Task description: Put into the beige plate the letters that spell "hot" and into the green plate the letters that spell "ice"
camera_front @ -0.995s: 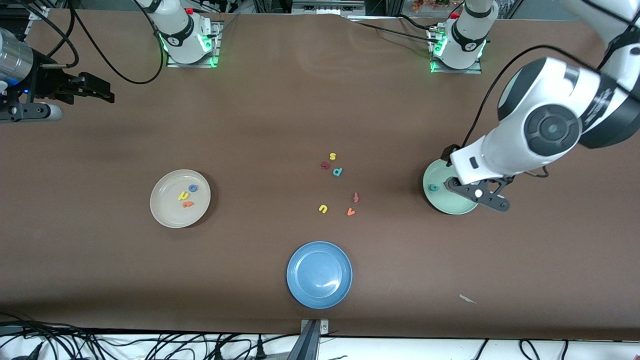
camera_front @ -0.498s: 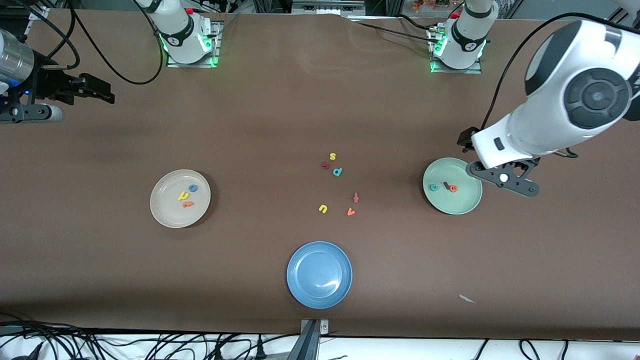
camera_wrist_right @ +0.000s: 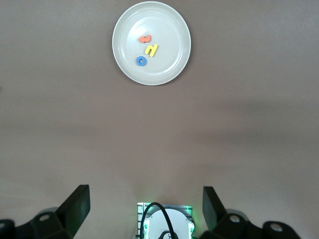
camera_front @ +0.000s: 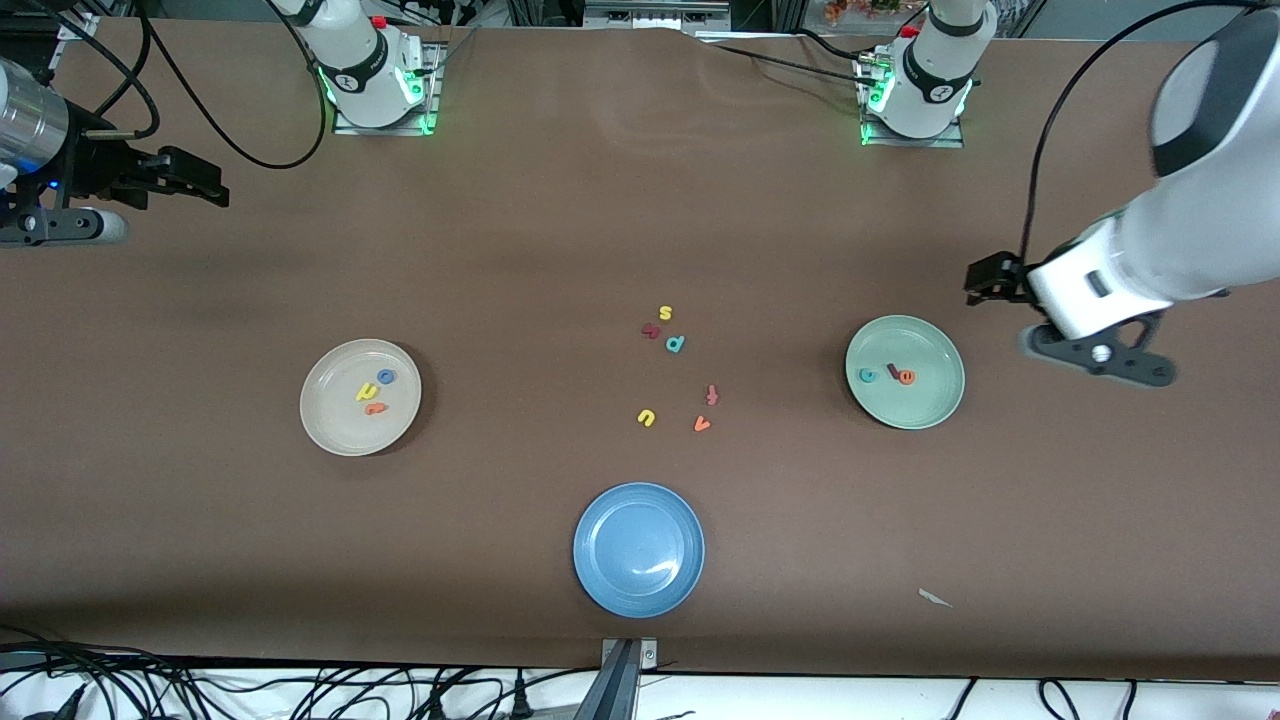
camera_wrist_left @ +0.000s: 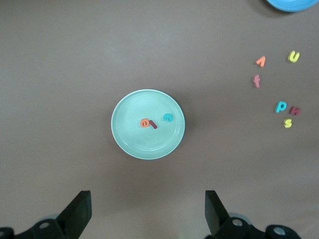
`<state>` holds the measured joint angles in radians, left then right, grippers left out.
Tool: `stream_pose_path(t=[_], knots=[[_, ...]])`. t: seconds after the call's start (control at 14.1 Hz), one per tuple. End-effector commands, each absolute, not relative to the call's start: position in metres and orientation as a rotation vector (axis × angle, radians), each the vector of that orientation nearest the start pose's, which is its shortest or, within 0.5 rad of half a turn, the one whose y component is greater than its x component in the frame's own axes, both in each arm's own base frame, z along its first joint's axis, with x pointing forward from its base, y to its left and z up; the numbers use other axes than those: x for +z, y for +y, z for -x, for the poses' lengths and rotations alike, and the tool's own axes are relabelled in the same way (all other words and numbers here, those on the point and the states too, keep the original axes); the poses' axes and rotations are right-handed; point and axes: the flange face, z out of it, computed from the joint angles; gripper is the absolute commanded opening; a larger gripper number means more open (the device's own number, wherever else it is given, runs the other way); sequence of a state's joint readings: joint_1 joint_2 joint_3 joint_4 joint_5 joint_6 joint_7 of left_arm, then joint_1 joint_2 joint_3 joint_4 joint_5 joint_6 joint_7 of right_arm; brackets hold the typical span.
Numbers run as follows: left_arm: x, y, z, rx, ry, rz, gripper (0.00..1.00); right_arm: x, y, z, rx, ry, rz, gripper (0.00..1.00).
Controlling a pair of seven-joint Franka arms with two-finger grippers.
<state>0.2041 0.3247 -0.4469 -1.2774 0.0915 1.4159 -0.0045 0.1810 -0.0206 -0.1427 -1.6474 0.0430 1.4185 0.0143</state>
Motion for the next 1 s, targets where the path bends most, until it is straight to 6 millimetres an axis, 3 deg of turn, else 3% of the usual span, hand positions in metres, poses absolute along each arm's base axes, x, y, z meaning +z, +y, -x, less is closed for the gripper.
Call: stream_pose_path(t=[0.0, 0.28, 0.36, 0.92], knots=[[0.592, -0.101, -0.597, 0.165, 0.319, 3.116, 1.0, 0.595, 0.023, -0.529, 0.335, -0.051, 3.099, 1.0], [0.598, -0.075, -0.564, 0.03, 0.212, 3.127, 1.0, 0.595, 0.023, -0.529, 0.335, -0.048, 3.099, 1.0], [0.598, -0.076, -0.558, 0.033, 0.212, 3.125, 1.0, 0.595, 0.023, -0.529, 0.335, -0.048, 3.099, 1.0], [0.594, -0.064, -0.554, 0.067, 0.171, 3.149, 1.0, 0.595, 0.022, -0.528, 0.335, -0.044, 3.099, 1.0]])
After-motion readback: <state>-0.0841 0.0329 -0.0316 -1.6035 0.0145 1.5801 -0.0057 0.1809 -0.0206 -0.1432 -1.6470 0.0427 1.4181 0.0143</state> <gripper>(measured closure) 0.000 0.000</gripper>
